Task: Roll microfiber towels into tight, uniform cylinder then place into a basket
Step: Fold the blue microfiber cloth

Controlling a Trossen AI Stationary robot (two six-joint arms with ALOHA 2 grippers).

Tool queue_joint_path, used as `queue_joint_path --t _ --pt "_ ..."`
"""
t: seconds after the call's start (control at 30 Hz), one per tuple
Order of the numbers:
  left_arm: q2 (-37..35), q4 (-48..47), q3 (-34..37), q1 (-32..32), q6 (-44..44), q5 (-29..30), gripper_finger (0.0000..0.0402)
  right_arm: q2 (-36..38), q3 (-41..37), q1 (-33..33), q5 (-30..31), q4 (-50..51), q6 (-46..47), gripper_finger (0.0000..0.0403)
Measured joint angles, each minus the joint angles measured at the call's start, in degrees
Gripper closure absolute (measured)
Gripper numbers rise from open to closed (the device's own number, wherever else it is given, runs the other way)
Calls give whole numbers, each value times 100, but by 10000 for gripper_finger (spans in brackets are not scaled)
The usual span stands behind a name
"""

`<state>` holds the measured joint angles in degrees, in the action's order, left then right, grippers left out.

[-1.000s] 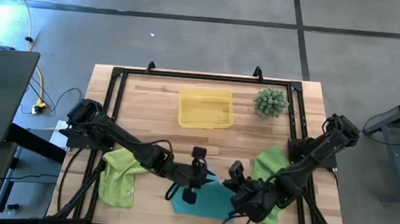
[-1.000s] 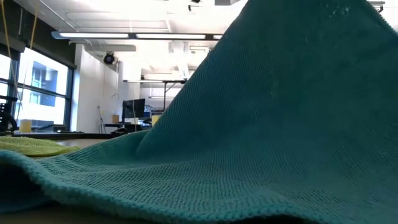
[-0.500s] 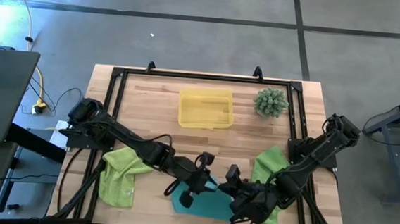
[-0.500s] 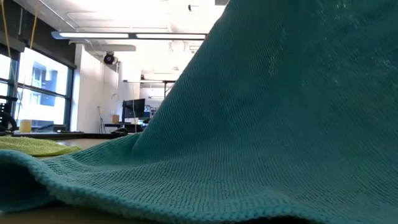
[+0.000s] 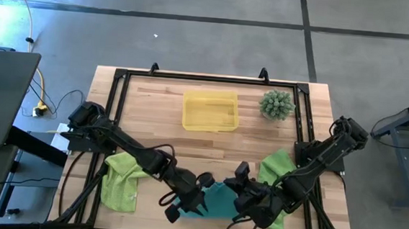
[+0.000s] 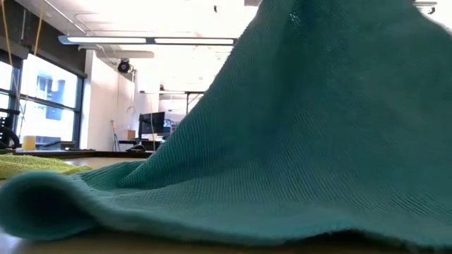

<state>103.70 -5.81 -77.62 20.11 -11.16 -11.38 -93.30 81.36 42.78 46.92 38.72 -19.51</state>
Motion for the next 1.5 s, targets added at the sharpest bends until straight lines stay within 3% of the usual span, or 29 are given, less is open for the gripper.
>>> queue_joint_path --t 0.1,0.27,0.37,0.47,0.73,1.07,1.27,1.37,1.5 --pt "0 -140 0 68 0 415 326 18 0 0 -86 -21 15 403" --pt "0 -104 0 247 -166 2485 326 18 0 47 -1202 -20 434 403" --pt "2 -26 0 299 -367 3181 326 18 0 142 -1445 -13 733 403" --pt "2 178 0 255 -554 3045 326 18 0 235 -1447 -7 802 403" --pt "2 824 0 -28 -705 1728 326 18 0 245 -1416 -119 403 403" --pt "2 864 0 -56 -699 1530 326 16 0 -20 -1105 -403 -438 403" --pt "2 657 0 -56 -555 882 326 16 0 -83 -994 -429 -647 403" --pt "2 577 0 -56 -553 1021 326 16 0 -82 -914 -429 -647 403" --pt "2 508 0 -56 -567 1647 326 13 0 -36 -945 -429 -597 403"
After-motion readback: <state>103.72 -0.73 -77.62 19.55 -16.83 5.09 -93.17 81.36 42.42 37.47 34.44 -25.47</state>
